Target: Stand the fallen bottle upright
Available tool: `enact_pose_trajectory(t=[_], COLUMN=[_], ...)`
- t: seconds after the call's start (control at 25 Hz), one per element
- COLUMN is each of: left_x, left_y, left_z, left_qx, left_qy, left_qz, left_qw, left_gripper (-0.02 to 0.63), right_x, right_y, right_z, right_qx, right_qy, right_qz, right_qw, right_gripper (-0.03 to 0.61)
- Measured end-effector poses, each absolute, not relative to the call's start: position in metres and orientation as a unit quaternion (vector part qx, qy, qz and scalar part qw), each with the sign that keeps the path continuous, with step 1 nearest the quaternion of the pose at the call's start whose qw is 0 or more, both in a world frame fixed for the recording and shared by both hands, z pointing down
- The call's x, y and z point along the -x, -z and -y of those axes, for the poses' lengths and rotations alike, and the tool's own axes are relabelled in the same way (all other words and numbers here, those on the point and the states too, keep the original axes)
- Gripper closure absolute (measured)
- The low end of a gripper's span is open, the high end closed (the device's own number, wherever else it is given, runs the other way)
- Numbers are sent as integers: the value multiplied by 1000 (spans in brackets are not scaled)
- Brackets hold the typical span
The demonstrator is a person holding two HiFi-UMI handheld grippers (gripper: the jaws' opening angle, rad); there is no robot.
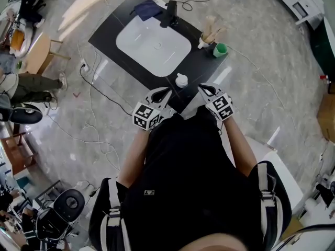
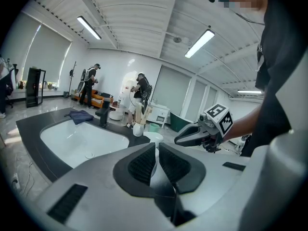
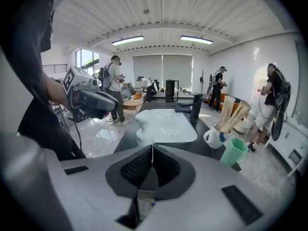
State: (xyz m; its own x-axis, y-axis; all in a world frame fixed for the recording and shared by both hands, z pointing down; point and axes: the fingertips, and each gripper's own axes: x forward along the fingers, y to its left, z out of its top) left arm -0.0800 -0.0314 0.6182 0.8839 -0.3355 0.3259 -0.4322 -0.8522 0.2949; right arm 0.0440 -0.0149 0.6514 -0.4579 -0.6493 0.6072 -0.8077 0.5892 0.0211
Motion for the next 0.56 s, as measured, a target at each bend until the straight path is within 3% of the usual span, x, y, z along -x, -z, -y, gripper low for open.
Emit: enact_pose_trajectory(t=[0.56], left_x=[67], left_y=[-613], left_z=[38], left_qx=[-954], left_qy=[-121], left_qz=[204], left_qw=[185], left_gripper=[581], right_x=[-46], right_y=[-653], right_z=[11], right_qx=[-419], right_qy=[-147], right_qz=[845], right_qw=[297], right_gripper=[515])
